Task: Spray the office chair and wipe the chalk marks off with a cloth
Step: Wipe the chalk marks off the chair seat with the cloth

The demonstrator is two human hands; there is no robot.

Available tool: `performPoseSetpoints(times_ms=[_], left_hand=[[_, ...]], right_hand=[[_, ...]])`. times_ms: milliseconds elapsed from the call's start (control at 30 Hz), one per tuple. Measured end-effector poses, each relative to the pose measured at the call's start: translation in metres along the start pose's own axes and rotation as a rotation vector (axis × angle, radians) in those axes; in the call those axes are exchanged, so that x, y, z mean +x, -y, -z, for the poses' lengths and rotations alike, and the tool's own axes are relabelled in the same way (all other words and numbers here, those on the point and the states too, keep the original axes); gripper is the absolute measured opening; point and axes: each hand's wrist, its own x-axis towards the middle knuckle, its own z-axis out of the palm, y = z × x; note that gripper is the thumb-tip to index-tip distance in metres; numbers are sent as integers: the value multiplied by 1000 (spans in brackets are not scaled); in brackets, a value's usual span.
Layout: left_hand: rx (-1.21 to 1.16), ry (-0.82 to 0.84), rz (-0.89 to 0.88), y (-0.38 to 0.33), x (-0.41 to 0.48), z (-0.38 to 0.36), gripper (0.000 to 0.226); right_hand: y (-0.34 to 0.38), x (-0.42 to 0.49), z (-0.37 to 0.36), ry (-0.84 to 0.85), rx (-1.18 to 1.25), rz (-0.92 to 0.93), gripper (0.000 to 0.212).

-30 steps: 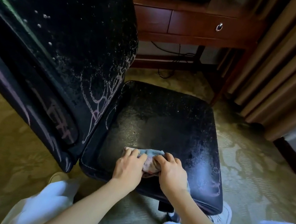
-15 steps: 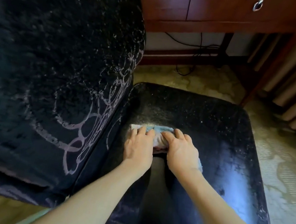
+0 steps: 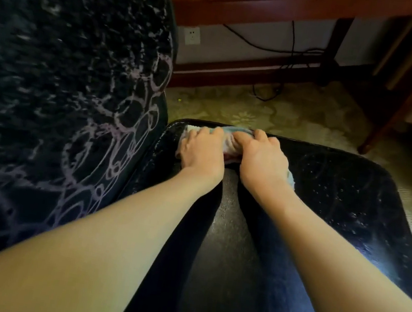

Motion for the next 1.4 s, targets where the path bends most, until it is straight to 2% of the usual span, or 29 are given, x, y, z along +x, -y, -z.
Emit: performPoseSetpoints(times_ms=[233, 500, 633, 800, 900, 1000, 1100, 1200, 1267, 1300, 1367, 1400], left_hand=[[-11, 9, 1, -3, 25, -3, 28], [-7, 53, 39, 8, 1, 12, 23], [-40, 96, 152, 25, -51, 24, 21], [-86, 70, 241, 61, -146, 39, 27], [-82, 70, 227, 82, -203, 44, 33], [-85, 140, 209, 102, -251, 52, 38], [-107, 118, 147, 118, -289, 56, 36], [-111, 94, 147, 126, -319, 50, 24], [-118, 109, 89, 128, -330, 51, 37], [-123, 141, 65, 130, -334, 52, 37], [-116, 166, 63, 135, -341, 57, 22], [-120, 175, 55, 133, -345, 69, 30]], right_hand=[[-2, 27, -5, -32, -10, -17, 42], [5, -1, 2, 104, 3, 20, 58], [32, -50, 7, 180, 10, 58, 55], [69, -136, 10, 251, 34, 129, 54], [89, -187, 16, 317, 43, 145, 54], [104, -233, 23, 371, 33, 155, 54], [117, -271, 28, 425, 29, 155, 56], [128, -298, 31, 470, 26, 123, 59], [133, -309, 32, 473, 9, 108, 62], [134, -314, 32, 467, 10, 102, 63], [136, -322, 32, 458, 16, 96, 63], [137, -327, 32, 449, 19, 96, 62]])
